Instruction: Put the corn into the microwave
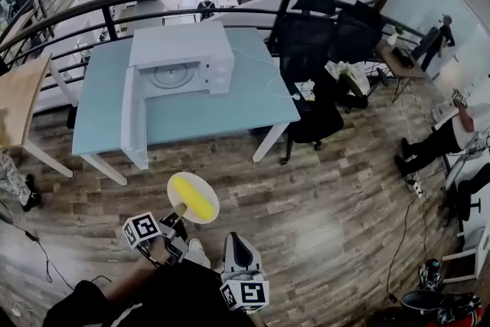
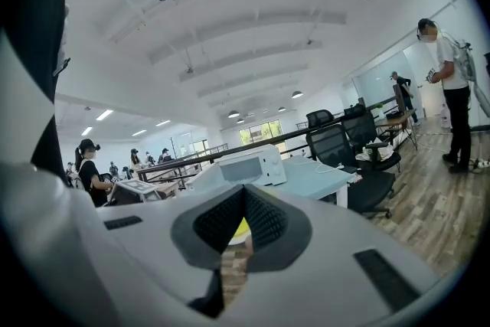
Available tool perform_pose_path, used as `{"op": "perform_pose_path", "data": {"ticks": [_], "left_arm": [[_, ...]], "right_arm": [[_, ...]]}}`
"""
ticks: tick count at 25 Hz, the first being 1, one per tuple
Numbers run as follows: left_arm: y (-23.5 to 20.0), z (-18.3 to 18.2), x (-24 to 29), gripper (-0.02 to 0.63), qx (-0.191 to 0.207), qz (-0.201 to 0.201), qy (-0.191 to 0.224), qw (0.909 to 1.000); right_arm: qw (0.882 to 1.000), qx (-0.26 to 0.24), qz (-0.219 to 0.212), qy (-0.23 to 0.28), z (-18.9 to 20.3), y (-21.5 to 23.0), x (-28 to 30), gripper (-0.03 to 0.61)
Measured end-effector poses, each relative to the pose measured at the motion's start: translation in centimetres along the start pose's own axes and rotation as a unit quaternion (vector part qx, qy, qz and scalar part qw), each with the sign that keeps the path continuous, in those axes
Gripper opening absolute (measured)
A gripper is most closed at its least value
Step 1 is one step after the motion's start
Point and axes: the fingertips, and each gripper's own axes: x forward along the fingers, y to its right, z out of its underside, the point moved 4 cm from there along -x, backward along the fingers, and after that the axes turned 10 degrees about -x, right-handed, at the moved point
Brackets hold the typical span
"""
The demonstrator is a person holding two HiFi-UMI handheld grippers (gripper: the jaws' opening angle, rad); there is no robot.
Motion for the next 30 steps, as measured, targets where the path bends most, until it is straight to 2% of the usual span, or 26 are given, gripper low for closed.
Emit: {"op": "perform_pose_path", "data": {"ticks": [6, 18, 30], "left_arm": [[0.7, -1.8, 0.0, 0.017, -0.003, 0.001, 0.015, 0.9999], [0.8, -4.8, -0.1, 0.017, -0.016, -0.002, 0.049, 0.9987], [0.6, -6.9, 2.3, 0.017, -0.039, -0.011, 0.101, 0.994]], "right_arm": [[0.999, -0.004, -0.039, 0.0, -0.3, -1.3, 2.7, 0.008], [0.996, -0.018, -0.087, -0.017, -1.2, -2.7, 7.0, 0.008], [0.99, -0.025, -0.135, -0.022, -1.6, -0.3, 12.1, 0.008]]}}
